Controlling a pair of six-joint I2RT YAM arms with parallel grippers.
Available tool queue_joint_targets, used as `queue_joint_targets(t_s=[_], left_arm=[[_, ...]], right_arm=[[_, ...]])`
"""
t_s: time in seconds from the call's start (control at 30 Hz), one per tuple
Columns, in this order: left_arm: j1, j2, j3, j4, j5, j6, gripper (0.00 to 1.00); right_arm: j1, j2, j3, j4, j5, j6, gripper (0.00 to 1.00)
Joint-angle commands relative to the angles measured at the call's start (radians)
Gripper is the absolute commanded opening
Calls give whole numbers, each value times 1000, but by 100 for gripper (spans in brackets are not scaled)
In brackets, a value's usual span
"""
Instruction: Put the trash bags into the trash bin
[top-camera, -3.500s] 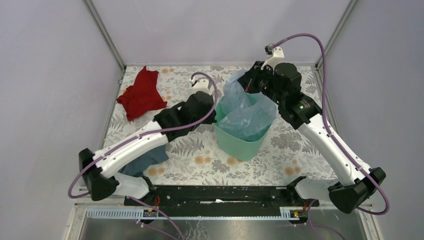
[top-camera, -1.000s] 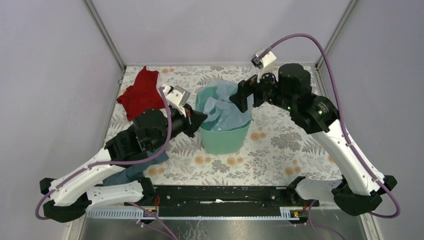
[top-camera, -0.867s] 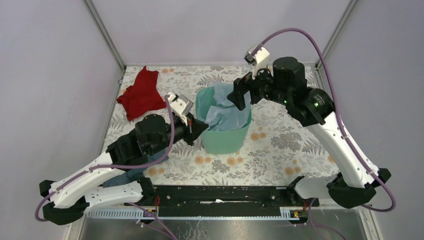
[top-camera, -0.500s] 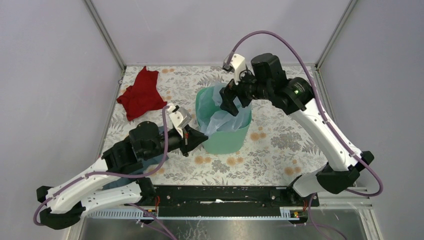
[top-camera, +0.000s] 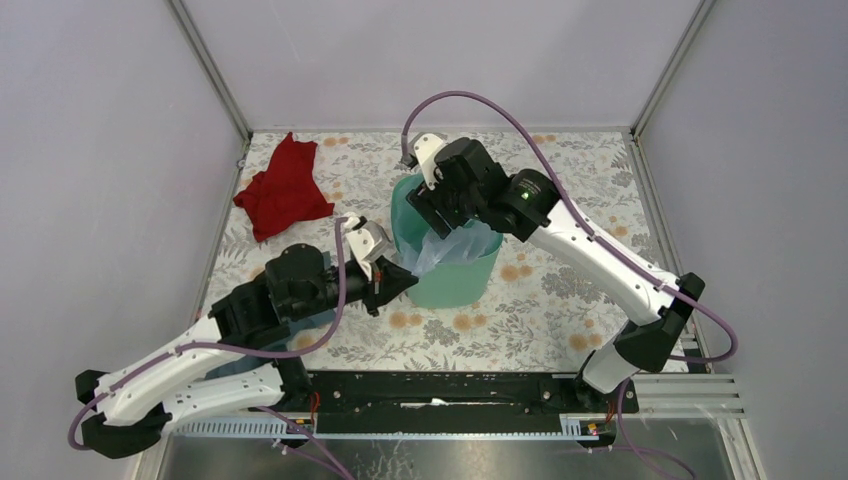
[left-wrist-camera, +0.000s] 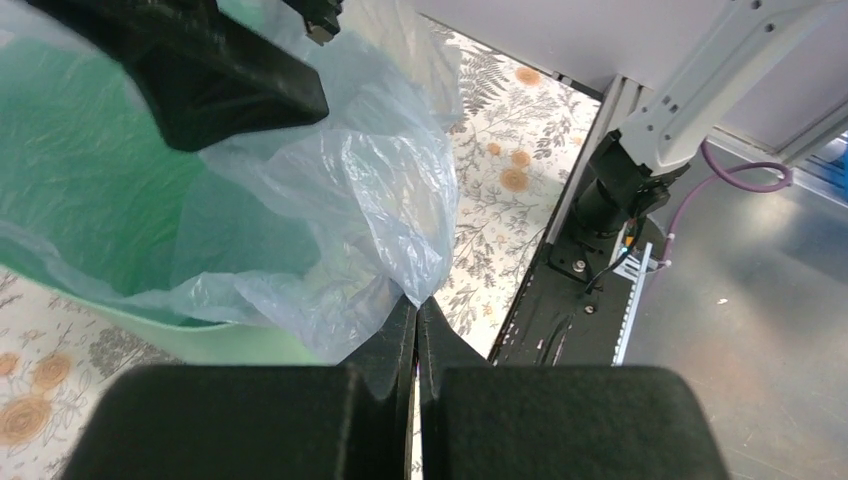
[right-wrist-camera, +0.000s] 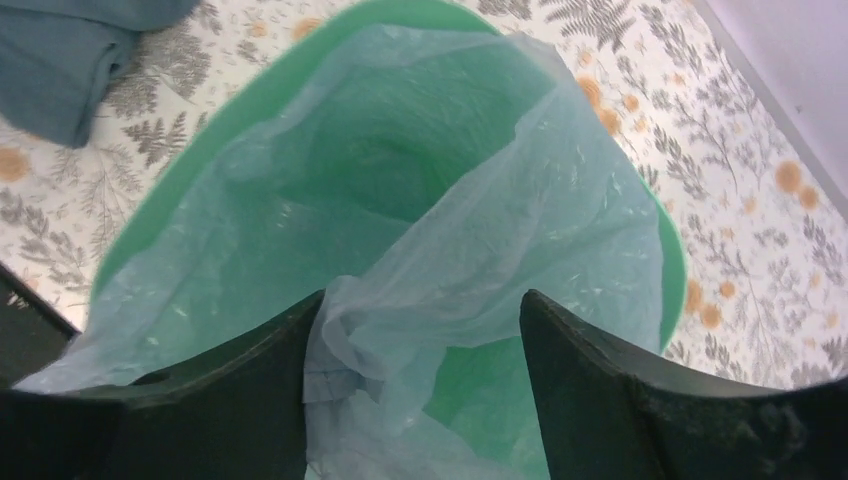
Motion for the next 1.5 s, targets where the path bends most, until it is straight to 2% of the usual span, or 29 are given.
queue_joint_targets(t_s=[0.0, 0.07, 0.13, 0.2, 0.27, 0.33, 0.4, 0.5, 0.53, 0.57, 0.6, 0.63, 0.67, 0.77, 0.87, 0.97, 1.1, 1.33, 1.43, 1.47], left_arm=[[2, -56, -27, 15, -132, 5, 0], [2, -99, -51, 23, -216, -19, 0], [2, -124, -68, 31, -310, -52, 0], [2, -133, -74, 23, -431, -84, 0], [2, -126, -74, 14, -626, -114, 0], [2, -84, -58, -9, -816, -129, 12], [2, -12, -8, -69, -973, -153, 15], [2, 71, 78, -151, -1024, -194, 19], [2, 77, 97, -178, -1022, -220, 37], [3, 77, 117, -215, -1015, -262, 63], [2, 76, 152, -266, -997, -312, 83], [2, 72, 192, -327, -974, -364, 94], [2, 65, 230, -383, -946, -421, 98], [2, 16, 299, -481, -805, -521, 99], [2, -45, 327, -513, -644, -593, 99], [2, -81, 374, -524, -530, -729, 99], [2, -85, 353, -400, -401, -922, 98], [2, 62, 397, -296, -258, -1202, 99], [4, 96, 342, -267, -223, -1389, 98], [4, 96, 300, -233, -211, -1452, 94]], right_arm=[[-1, -89, -70, 109, 179, 64, 64], [-1, -132, -102, 157, 226, 111, 38], [-2, -207, -144, 224, 265, 191, 17], [-2, -281, -190, 311, 269, 259, 11], [-2, -347, -229, 368, 248, 331, 6], [-2, -406, -271, 425, 202, 406, 3], [-3, -456, -318, 481, 171, 471, 0], [-2, -512, -385, 537, 189, 553, 0], [-3, -528, -404, 551, 196, 577, 0], [-3, -546, -420, 564, 195, 596, 0], [-2, -553, -436, 577, 187, 604, 0], [-2, -560, -446, 586, 179, 613, 0], [-2, -566, -455, 595, 169, 624, 0], [-2, -568, -468, 615, 141, 631, 0], [-3, -560, -472, 625, 134, 627, 0], [-3, -555, -469, 627, 122, 617, 0], [-3, -570, -490, 646, 121, 610, 0], [-2, -606, -538, 692, 110, 582, 0], [-2, -621, -540, 696, 103, 566, 0], [-2, -627, -546, 700, 103, 564, 0]])
